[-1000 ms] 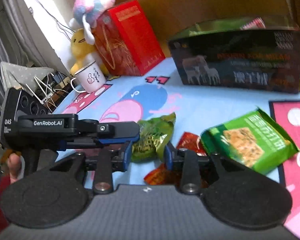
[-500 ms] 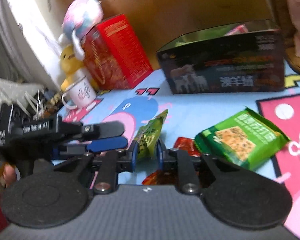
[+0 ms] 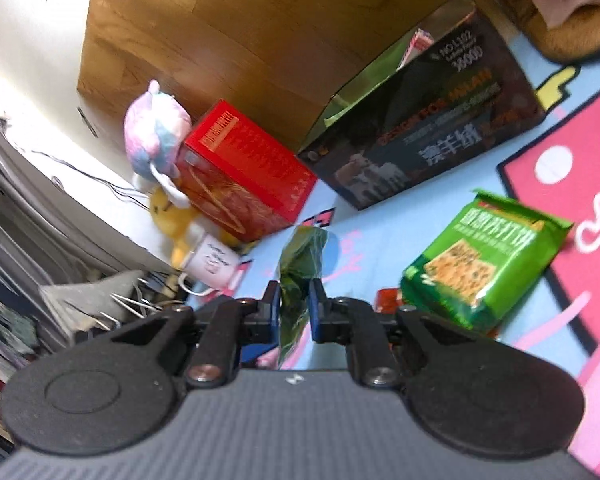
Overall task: Organize snacks
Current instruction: 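Grasp the green seaweed-snack packet with the left gripper and lift, then drop the seaweed packet into the black tin box with the left gripper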
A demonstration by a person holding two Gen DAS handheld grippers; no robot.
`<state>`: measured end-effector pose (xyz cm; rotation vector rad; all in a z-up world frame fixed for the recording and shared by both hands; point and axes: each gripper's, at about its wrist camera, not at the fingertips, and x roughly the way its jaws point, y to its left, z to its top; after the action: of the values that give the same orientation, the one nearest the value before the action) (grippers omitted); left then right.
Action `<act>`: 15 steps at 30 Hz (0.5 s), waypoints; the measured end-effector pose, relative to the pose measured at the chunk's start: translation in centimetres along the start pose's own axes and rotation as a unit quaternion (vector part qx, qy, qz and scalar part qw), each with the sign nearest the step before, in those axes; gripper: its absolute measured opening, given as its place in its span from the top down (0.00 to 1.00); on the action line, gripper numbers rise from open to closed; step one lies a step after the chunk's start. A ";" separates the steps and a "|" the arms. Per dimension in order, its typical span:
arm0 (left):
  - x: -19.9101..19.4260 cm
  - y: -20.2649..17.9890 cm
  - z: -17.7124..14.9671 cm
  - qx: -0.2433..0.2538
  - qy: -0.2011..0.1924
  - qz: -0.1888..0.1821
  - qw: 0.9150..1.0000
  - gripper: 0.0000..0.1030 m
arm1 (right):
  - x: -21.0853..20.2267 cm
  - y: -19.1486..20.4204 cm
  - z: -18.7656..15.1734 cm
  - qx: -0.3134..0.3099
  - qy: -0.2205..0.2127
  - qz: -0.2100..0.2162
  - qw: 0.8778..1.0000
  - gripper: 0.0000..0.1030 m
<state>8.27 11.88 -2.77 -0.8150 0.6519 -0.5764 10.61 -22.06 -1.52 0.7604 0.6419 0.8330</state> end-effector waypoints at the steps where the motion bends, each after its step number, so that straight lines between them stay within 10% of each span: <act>1: 0.0 0.0 0.0 0.000 0.001 -0.001 1.000 0.25 | -0.1 0.1 0.1 0.003 -0.002 0.002 1.000 0.83; 7: 0.1 0.0 -0.1 -0.008 0.007 -0.026 1.000 0.25 | -0.7 -0.2 0.6 0.028 -0.010 0.023 0.999 0.83; 11: 0.4 0.2 0.1 -0.028 0.016 -0.066 0.997 0.57 | -0.5 -0.7 0.4 0.051 0.004 0.056 0.997 0.83; 15: 1.2 -0.1 1.4 -0.041 0.019 -0.073 0.996 0.68 | -0.7 0.0 1.2 0.025 -0.005 0.046 0.999 0.83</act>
<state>10.09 11.64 -2.34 -0.9365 0.6570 -0.7029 11.13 -23.04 -0.65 0.8433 0.6241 0.9002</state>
